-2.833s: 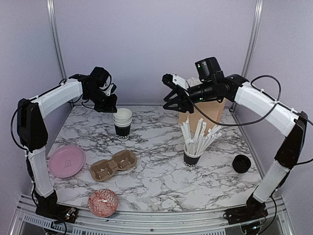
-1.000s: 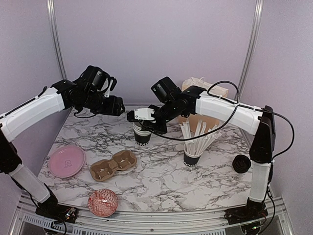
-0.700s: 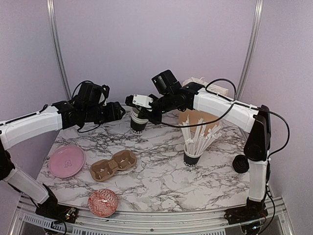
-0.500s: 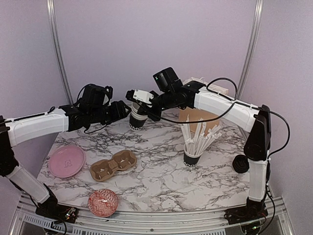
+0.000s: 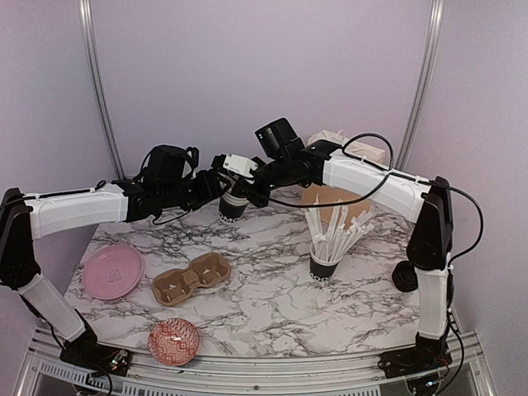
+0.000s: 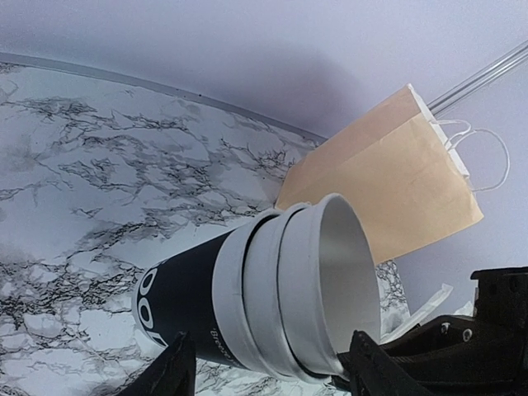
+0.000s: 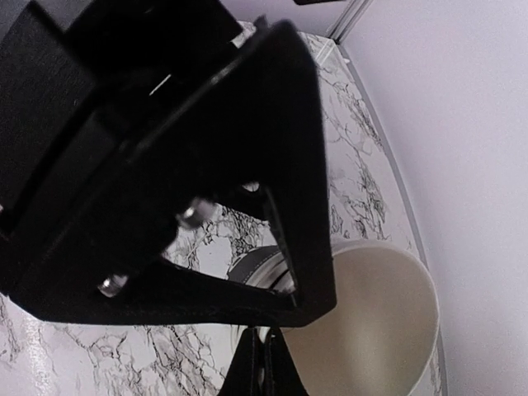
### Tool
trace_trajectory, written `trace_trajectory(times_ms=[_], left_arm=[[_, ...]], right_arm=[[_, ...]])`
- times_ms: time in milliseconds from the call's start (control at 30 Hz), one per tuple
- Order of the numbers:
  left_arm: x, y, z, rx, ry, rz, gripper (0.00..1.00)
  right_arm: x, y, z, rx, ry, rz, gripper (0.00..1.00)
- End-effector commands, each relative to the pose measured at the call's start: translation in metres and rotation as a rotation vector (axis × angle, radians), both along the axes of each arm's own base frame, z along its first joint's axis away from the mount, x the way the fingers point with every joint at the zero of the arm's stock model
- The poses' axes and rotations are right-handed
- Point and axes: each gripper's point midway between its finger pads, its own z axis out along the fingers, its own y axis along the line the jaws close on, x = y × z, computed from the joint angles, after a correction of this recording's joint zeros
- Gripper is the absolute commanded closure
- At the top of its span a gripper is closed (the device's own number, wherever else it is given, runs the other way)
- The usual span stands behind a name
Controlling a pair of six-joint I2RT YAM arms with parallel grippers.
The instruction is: Pack the takeout coffee
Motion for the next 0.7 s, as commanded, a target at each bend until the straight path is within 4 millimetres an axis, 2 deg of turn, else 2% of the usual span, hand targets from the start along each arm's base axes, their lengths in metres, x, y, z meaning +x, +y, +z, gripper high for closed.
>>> trace_trajectory(times_ms=[0, 233, 333, 500, 600, 667], left_arm=[[0.004, -0.005, 0.006, -0.03, -0.013, -0.009, 0.36], [-0.006, 0.006, 0.038, -0.077, -0.118, -0.006, 0.29], [-0.007, 0.013, 0.037, -0.068, -0.123, 0.022, 0.3], [-0.003, 0.003, 0.028, -0.072, -0.091, -0.007, 0.38], [0.0, -0.004, 0.024, -0.079, -0.077, -0.024, 0.51], [0.0, -0.005, 0.025, -0.081, -0.076, -0.027, 0.55]], right_arm=[[0.014, 0.007, 0.035, 0.086, -0.067, -0.041, 1.0], [0.024, 0.002, 0.022, 0.072, -0.03, -0.076, 1.0], [0.024, 0.001, 0.022, 0.077, -0.02, -0.074, 1.0], [0.022, 0.003, 0.026, 0.089, -0.012, -0.064, 1.0], [0.022, 0.003, 0.027, 0.091, -0.011, -0.068, 1.0], [0.023, 0.001, 0.026, 0.088, -0.012, -0.073, 1.0]])
